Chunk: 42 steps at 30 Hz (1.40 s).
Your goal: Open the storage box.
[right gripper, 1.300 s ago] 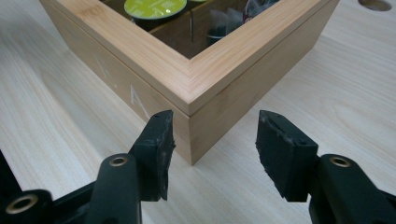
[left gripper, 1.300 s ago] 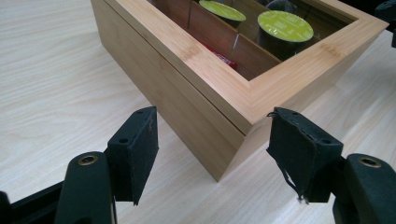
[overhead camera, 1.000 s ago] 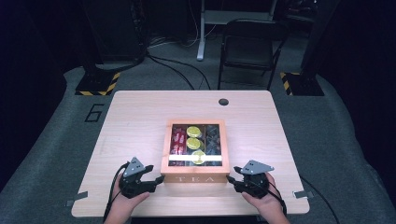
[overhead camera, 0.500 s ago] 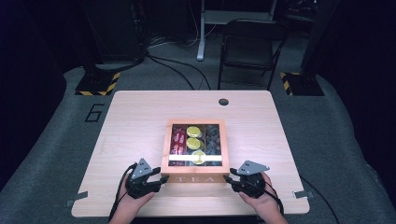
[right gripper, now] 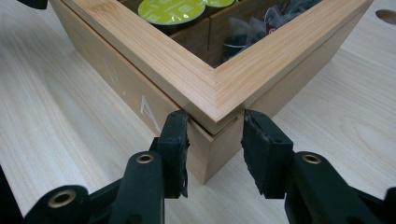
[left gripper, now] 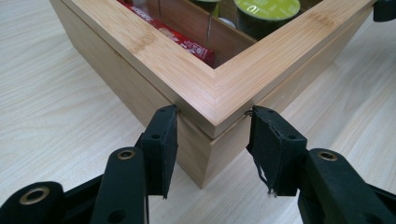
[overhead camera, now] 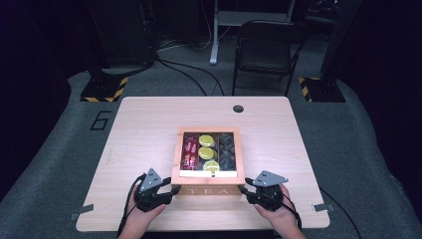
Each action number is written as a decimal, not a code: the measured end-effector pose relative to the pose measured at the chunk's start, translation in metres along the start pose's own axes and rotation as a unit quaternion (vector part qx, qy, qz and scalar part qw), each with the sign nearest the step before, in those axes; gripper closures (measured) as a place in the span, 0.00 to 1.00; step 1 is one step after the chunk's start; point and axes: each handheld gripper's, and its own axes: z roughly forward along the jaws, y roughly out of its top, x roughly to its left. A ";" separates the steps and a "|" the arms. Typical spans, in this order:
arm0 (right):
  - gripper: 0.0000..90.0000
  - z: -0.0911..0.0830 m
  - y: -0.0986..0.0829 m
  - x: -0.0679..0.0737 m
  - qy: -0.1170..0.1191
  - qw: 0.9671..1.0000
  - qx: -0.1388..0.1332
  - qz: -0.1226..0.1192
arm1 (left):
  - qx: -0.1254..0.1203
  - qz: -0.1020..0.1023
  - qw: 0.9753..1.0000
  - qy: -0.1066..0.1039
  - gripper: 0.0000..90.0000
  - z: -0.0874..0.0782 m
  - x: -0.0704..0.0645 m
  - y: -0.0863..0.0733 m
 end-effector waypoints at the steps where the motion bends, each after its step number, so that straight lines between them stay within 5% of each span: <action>1: 0.67 0.000 0.000 0.000 0.000 1.000 0.000 0.000 | 0.000 0.000 1.000 0.000 0.58 0.000 0.000 0.000; 8: 0.66 -0.003 0.006 -0.001 0.001 1.000 -0.010 0.017 | -0.015 0.006 1.000 0.018 0.56 -0.001 -0.002 0.009; 10: 0.66 -0.009 0.013 -0.001 -0.005 1.000 -0.019 0.021 | -0.025 -0.020 0.999 0.000 0.56 -0.005 0.002 0.015; 28: 0.63 -0.026 0.052 -0.007 -0.022 0.999 -0.034 0.008 | -0.024 -0.034 0.999 0.014 0.56 -0.019 0.010 0.053; 34: 0.63 -0.032 0.065 -0.013 -0.017 0.998 -0.050 0.031 | -0.036 -0.010 0.999 0.037 0.56 -0.025 0.010 0.070; 42: 0.61 -0.035 0.085 -0.020 -0.032 0.998 -0.058 0.009 | -0.040 0.003 0.998 0.043 0.59 -0.032 0.016 0.089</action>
